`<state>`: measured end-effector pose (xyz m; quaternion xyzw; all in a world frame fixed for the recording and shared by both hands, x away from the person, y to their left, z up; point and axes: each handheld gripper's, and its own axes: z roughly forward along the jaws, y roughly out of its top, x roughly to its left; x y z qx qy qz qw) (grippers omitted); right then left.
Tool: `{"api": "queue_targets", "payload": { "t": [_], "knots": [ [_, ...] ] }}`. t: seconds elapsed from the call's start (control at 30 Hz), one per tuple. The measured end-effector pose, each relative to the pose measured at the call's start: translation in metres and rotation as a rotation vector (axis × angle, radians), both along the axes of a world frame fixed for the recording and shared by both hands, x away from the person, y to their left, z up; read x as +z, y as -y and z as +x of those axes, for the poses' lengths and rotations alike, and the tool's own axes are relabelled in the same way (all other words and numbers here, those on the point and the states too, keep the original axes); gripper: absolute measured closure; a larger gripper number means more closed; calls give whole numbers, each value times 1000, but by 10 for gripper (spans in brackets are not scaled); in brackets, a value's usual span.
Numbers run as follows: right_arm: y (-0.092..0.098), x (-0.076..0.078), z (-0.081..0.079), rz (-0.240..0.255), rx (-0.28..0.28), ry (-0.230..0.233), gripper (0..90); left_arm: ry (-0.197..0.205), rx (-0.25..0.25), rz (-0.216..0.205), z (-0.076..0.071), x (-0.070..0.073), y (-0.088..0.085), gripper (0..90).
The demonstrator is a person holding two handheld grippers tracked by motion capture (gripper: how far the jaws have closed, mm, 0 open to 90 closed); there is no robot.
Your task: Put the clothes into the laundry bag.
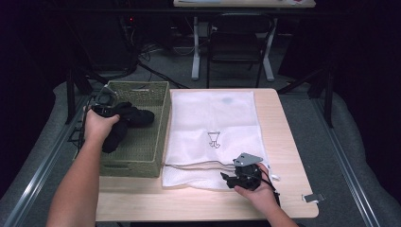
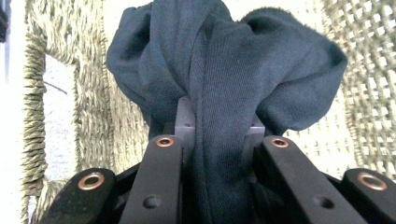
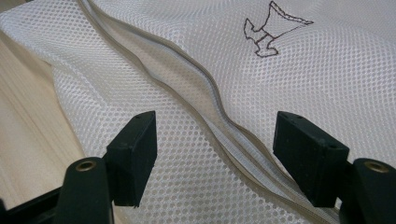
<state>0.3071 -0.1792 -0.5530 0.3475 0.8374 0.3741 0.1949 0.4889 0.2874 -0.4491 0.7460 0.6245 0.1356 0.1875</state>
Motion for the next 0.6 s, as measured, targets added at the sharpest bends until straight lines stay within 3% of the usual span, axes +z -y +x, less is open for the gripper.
{"api": "queue_targets", "payload": {
  "t": [0.6],
  "knots": [
    [0,0,0,0,-2,2,303,10,-41,5,-6,22,6,764]
  ]
}}
